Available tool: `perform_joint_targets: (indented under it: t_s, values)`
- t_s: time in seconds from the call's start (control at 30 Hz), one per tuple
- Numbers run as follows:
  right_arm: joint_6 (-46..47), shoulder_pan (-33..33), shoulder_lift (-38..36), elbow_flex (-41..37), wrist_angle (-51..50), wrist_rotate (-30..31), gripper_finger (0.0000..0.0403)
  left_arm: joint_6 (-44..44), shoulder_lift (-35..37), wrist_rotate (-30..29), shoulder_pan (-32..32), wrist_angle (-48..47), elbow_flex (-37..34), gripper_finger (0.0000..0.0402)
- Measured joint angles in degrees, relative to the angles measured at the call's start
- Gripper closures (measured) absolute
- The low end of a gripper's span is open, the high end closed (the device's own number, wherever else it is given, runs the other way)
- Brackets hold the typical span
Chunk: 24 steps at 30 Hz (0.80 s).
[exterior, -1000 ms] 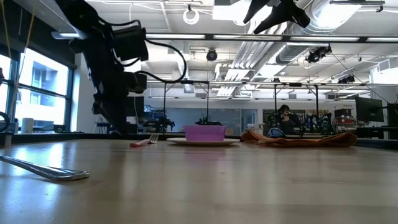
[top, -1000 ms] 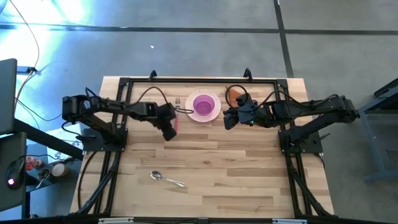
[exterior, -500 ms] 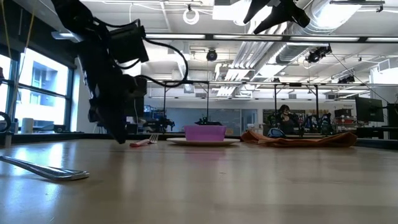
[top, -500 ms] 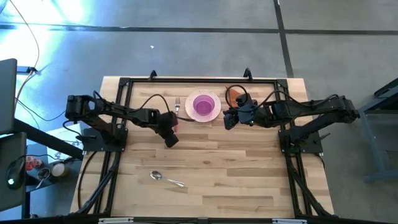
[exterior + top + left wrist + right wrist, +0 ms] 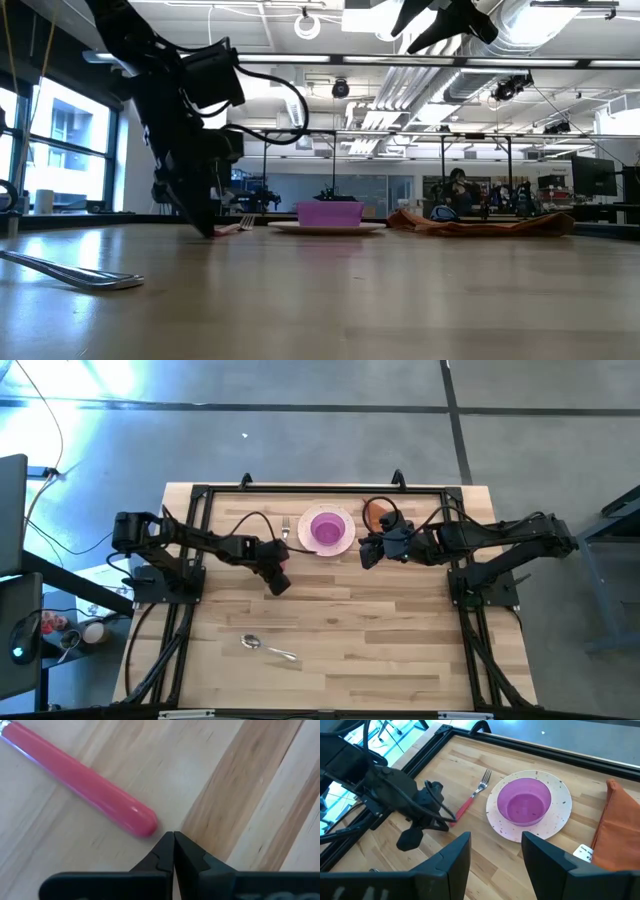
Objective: Set table place
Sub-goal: Put the pink fork to the left of the white plate
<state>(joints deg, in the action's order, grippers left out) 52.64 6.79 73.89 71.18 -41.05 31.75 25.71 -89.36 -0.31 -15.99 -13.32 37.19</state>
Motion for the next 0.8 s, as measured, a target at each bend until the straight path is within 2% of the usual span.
perform_joint_targets:
  t_s: [0.53,0.8]
  values:
    - [0.00,0.00,0.00,0.00,0.15,-0.44,0.0238,-4.74,-0.23,-0.22,-7.26,2.47,-0.14,0.0402]
    - [-0.01,0.00,0.00,0.00,0.14,-0.45,0.0238,-4.44,-0.31,0.52,-7.30,6.84,-0.15,0.0401]
